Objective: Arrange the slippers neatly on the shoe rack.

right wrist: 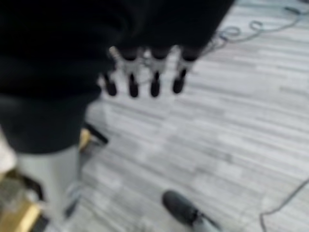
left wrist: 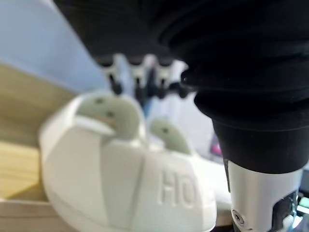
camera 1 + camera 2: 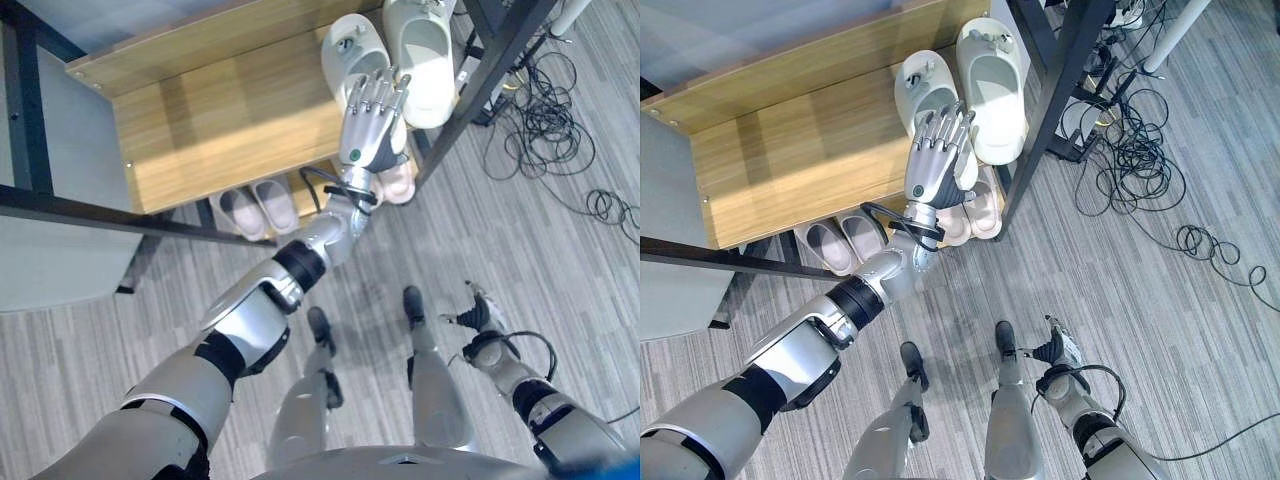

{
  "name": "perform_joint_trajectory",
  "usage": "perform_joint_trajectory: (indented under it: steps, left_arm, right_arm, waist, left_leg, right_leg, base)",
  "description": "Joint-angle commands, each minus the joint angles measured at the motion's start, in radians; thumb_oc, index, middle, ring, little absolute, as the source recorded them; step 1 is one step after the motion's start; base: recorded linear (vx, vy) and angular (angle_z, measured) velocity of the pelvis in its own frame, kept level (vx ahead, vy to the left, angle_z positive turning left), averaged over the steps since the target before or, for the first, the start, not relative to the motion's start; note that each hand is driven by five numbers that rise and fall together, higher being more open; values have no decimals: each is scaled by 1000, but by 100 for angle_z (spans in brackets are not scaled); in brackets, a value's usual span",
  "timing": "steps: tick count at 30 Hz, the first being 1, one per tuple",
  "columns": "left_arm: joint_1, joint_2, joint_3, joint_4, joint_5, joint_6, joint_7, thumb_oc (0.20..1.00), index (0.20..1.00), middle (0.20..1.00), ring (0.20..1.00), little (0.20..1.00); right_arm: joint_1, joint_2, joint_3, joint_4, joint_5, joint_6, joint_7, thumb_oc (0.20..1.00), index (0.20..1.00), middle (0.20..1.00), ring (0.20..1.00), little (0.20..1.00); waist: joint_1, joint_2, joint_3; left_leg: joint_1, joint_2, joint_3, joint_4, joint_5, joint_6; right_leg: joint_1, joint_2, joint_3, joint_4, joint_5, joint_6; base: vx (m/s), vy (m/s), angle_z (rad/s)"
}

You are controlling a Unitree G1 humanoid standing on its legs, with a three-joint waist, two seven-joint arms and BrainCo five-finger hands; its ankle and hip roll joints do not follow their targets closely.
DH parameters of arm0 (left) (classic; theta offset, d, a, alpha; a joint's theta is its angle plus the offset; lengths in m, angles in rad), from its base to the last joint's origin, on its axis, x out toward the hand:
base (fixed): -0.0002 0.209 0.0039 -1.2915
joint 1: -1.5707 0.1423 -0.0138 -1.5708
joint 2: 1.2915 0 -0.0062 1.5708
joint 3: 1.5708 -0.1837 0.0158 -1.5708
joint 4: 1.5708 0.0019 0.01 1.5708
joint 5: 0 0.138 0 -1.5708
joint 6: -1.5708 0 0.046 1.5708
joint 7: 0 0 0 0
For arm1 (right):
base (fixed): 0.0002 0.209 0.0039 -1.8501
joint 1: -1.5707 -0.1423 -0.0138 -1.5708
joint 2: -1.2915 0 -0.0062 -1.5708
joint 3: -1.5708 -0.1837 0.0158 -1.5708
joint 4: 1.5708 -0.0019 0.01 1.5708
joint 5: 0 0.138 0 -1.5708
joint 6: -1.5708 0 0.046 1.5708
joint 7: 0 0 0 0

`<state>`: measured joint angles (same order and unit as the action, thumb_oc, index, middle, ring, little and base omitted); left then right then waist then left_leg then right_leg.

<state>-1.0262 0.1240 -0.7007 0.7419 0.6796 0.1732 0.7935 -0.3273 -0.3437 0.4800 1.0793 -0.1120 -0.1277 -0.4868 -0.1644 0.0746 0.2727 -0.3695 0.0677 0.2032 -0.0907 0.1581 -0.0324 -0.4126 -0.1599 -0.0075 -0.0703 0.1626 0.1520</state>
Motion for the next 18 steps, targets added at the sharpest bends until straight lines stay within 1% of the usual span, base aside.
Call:
perform_joint_trajectory:
  steps: [1, 9, 18]
  left_arm:
    - [-164, -31, 39, 100, 27, 8, 53, 1000, 1000, 1000, 1000, 1000]
    - [-195, -15, 24, 118, 57, 23, 52, 1000, 1000, 1000, 1000, 1000]
    - [-213, 10, 18, 112, 74, 25, 44, 1000, 1000, 1000, 1000, 1000]
  right_arm:
    - [-51, -28, 13, 43, -10, -23, -30, 1000, 1000, 1000, 1000, 1000]
    - [-60, -33, 17, 54, -15, -27, -30, 1000, 1000, 1000, 1000, 1000]
    - [-63, -39, 15, 45, -13, -34, -33, 1000, 1000, 1000, 1000, 1000]
  waist:
    - [27, -44, 28]
    - [24, -45, 22]
    - [25, -50, 22]
  left_leg:
    - [-77, 28, -121, 3, -27, -69]
    - [-87, 28, -124, 3, -29, -69]
    - [-93, 26, -124, 3, -31, -68]
  right_leg:
    - [-26, -34, -76, 34, -59, 38]
    - [-33, -35, -78, 34, -57, 40]
    - [-38, -35, -81, 36, -58, 41]
  base:
    - [-5, 0, -7]
    - [2, 0, -1]
    - [0, 0, 0]
